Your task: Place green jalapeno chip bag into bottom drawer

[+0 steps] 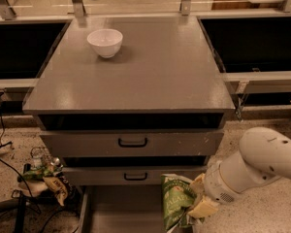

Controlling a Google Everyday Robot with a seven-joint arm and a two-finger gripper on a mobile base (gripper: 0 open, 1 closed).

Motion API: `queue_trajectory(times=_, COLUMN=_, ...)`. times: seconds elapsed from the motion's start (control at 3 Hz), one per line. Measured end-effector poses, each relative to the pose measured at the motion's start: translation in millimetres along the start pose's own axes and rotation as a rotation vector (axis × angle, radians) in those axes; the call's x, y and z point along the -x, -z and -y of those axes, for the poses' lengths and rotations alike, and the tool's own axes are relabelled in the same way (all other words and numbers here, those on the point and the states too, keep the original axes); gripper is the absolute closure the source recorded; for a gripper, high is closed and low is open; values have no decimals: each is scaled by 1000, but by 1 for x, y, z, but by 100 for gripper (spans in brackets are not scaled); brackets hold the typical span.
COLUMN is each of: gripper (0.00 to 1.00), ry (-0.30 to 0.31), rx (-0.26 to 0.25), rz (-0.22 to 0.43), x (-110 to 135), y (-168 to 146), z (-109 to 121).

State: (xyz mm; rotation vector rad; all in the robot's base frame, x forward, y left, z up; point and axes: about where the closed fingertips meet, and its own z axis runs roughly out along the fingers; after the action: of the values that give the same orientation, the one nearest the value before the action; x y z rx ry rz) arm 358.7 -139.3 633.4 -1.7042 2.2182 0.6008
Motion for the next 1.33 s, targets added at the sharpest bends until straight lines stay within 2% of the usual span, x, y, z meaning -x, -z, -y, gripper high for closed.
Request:
queue_trajectory(times=0.33, gripper=100, ry=-63, rx=-48, rz=-61, x=-13, y=-16, z=7)
queue_trajectory(times=0.67, gripper=100, ry=-114, rx=-73, rz=-106, x=-23, y=-28, z=11)
queue_trajectory(times=1.0, gripper=100, ry=-114, rx=-73, rz=-106, x=-23, y=-28, z=11)
queue_trajectory(times=1.33, gripper=100, ry=-160, rx=-69, rz=-92, x=-35, y=-31, z=14)
